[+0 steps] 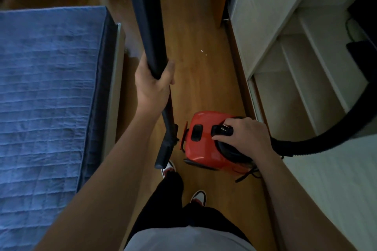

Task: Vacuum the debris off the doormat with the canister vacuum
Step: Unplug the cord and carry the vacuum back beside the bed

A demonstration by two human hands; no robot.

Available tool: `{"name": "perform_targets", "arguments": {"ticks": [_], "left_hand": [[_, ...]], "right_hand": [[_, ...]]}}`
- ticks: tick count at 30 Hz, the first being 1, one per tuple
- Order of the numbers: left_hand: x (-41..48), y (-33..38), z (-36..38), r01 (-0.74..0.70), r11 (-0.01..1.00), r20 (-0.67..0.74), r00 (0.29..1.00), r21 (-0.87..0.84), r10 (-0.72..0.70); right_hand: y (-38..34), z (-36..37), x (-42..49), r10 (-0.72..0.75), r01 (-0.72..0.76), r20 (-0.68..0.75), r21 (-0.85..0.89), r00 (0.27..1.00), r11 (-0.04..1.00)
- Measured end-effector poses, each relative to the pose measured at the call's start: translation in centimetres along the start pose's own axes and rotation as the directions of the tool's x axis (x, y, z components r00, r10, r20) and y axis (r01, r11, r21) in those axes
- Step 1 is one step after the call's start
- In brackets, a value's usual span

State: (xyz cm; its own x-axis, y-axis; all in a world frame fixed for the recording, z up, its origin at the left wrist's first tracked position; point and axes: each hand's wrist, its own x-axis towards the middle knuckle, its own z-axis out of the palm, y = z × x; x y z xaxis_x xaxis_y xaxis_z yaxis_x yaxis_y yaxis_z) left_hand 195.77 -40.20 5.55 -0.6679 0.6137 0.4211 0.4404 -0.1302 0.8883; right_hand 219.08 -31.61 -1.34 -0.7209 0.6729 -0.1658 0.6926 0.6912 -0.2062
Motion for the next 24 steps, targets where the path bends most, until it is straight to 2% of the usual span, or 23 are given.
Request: {"name": "perform_targets", "arguments": {"ticks": [9, 17, 24], "left_hand": [[8.1, -5.3, 1.0, 0.012, 1.000, -0.038, 0.999, -0.013, -0.013], [20.4, -12.7, 0.7, 0.078, 0.996, -0.002, 0.997, -0.039, -0.078], [30.9, -16.0, -0.2, 0.105, 0.992, 0.000, 0.994, -0.069, -0.106]], "right_hand": [[0.7, -1.2, 10.0, 0.005, -0.004, 0.072, -0.017, 0.997, 1.000], [-1.9, -3.0, 23.7, 0.031, -0.024, 0.106, -0.067, 0.994, 0.997], [-4.4, -7.1, 35.8, 0.057, -0.050, 0.085, -0.076, 0.995, 0.996]]}}
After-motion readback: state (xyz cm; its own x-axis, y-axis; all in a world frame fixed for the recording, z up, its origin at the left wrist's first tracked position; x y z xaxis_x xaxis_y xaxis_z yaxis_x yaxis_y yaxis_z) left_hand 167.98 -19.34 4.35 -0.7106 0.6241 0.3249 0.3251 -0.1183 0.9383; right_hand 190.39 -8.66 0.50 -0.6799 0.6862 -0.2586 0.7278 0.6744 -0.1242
